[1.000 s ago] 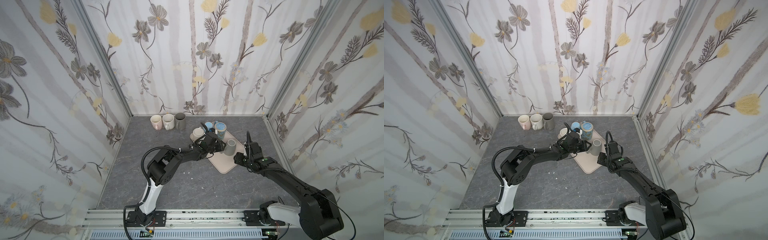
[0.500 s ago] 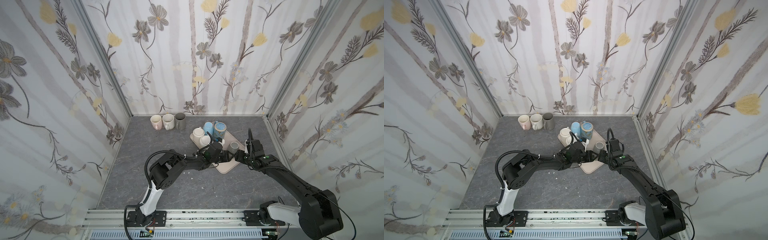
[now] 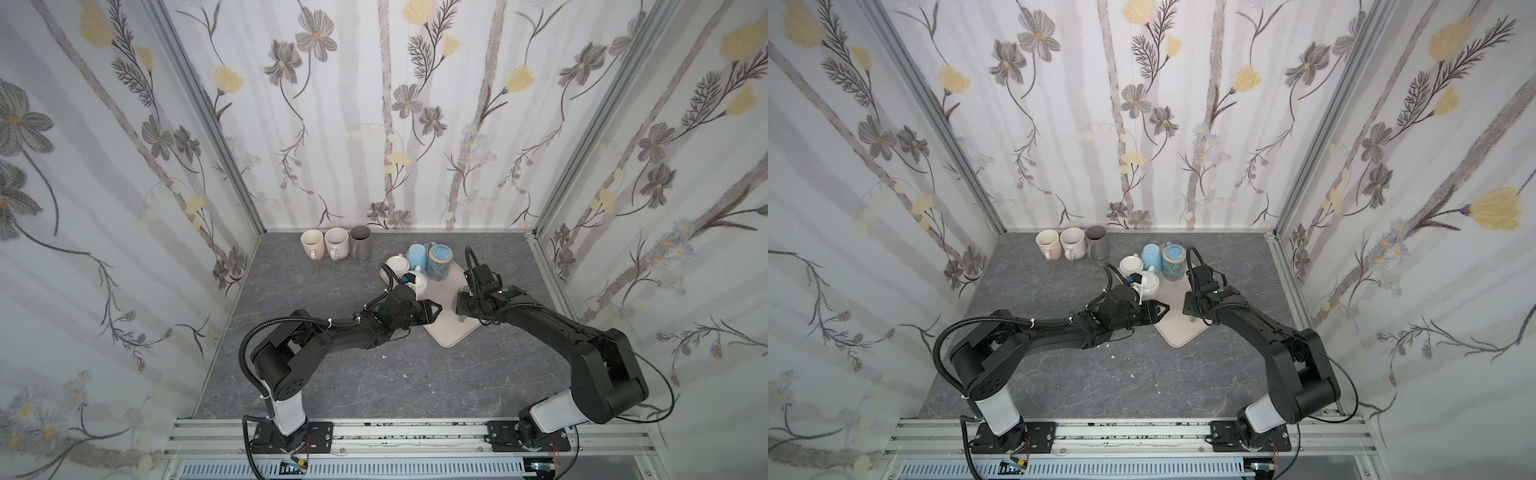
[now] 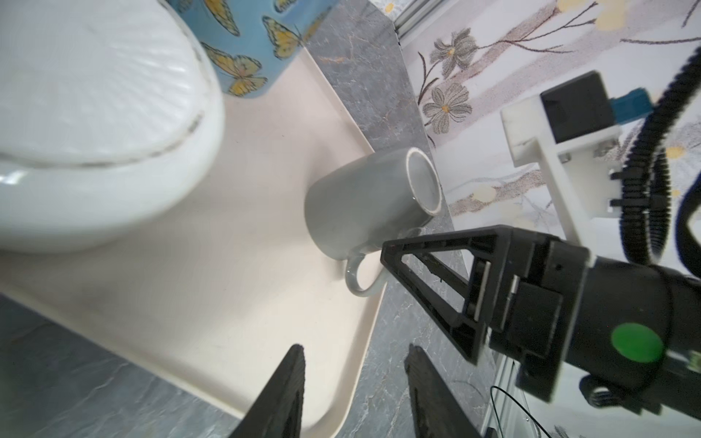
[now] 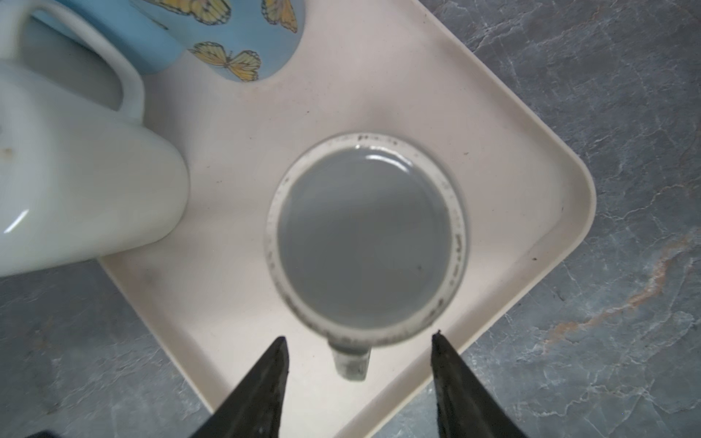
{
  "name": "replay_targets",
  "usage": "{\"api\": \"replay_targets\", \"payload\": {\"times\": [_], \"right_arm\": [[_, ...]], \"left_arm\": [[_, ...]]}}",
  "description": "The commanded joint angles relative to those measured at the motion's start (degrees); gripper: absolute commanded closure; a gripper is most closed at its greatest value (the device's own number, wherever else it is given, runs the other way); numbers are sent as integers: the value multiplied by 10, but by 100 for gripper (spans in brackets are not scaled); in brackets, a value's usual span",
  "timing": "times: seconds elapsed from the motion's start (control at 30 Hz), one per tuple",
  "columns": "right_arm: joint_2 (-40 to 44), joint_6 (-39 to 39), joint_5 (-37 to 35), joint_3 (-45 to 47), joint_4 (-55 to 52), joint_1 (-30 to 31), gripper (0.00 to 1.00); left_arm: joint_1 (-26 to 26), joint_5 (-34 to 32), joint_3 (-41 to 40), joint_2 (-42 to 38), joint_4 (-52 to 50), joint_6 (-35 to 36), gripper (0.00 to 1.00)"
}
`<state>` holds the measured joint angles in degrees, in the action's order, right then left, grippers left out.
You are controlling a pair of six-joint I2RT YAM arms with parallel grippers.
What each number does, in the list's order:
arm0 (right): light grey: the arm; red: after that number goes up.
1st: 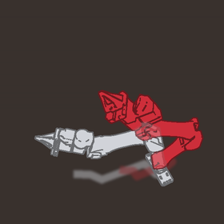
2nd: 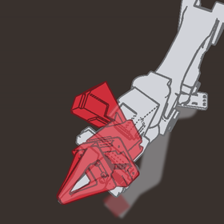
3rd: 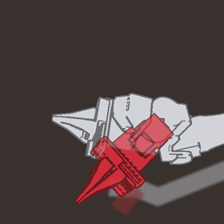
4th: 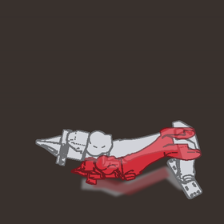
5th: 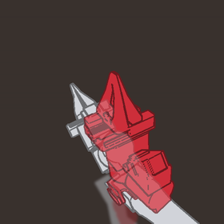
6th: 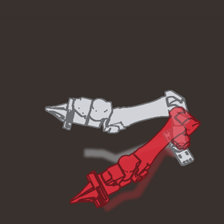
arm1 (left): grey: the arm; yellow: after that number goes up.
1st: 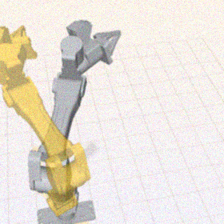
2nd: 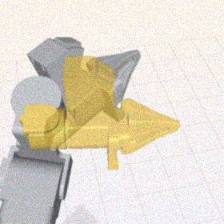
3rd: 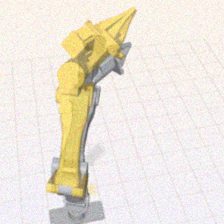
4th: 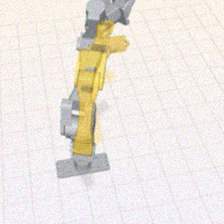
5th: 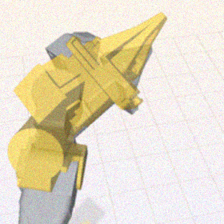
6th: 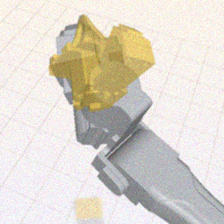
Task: Turn the mug right side up
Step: Pick up the mug from the tray.
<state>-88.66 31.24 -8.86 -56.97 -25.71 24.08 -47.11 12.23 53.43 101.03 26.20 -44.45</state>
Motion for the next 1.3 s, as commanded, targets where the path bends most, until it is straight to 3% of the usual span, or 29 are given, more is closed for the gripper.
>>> {"api": "replay_targets", "payload": {"times": [0.0,0.23,0.4,0.6,0.9,1.27], "right_arm": [[-23,0,-47,-29,-52,3,52],[-71,-25,-55,-85,-82,2,86],[-72,-67,-77,-85,-73,2,100],[12,-83,-39,-35,-30,0,100],[158,-52,77,113,147,-23,100],[272,45,191,233,345,-26,100]], "left_arm": [[19,-2,-1,-23,-46,48,56],[41,-19,11,-54,-92,97,56],[41,-47,-42,-74,-21,86,56],[21,-69,-55,-101,-5,61,56],[-34,-106,-109,-128,68,6,56],[-43,-14,-169,-73,319,-132,50]]}}
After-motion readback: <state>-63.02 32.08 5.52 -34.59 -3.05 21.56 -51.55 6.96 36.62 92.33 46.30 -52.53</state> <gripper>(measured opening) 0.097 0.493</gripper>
